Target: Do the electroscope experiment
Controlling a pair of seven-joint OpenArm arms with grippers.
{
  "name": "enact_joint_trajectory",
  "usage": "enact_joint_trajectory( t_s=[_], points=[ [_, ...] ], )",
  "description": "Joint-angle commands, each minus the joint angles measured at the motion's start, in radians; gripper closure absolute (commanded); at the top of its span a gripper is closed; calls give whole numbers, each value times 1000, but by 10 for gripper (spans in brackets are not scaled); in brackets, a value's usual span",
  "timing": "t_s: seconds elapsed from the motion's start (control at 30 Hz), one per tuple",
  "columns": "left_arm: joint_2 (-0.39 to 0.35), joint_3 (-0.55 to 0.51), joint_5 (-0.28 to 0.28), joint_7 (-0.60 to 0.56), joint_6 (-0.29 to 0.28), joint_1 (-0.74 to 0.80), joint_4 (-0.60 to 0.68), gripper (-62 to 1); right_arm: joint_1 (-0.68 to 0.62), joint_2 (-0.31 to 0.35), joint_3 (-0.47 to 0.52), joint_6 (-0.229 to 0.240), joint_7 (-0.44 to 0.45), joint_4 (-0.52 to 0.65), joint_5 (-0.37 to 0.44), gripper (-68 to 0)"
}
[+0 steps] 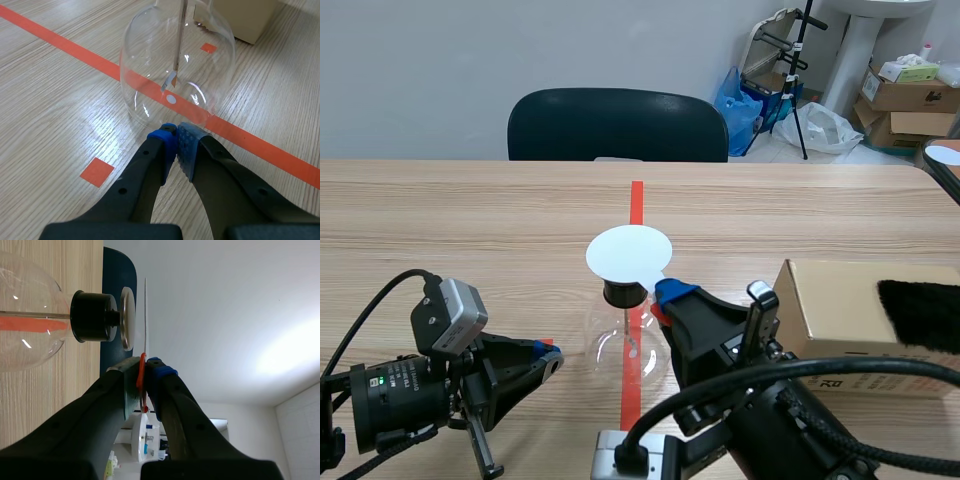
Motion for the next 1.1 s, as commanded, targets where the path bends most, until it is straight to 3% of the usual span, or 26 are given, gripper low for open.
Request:
enact_joint_trajectory(
  t_s=[0.0,0.9,1.07],
  points=[
    [2,-3,-14,-15,-2,-6,19,-31,11,5,2,-10,-3,21,-1,-10],
    [2,-3,-14,-15,-2,-6,19,-31,11,5,2,-10,-4,21,-1,-10],
    [2,-3,-14,-15,-2,-6,19,-32,11,5,2,-10,-45,21,-1,-10]
  ],
)
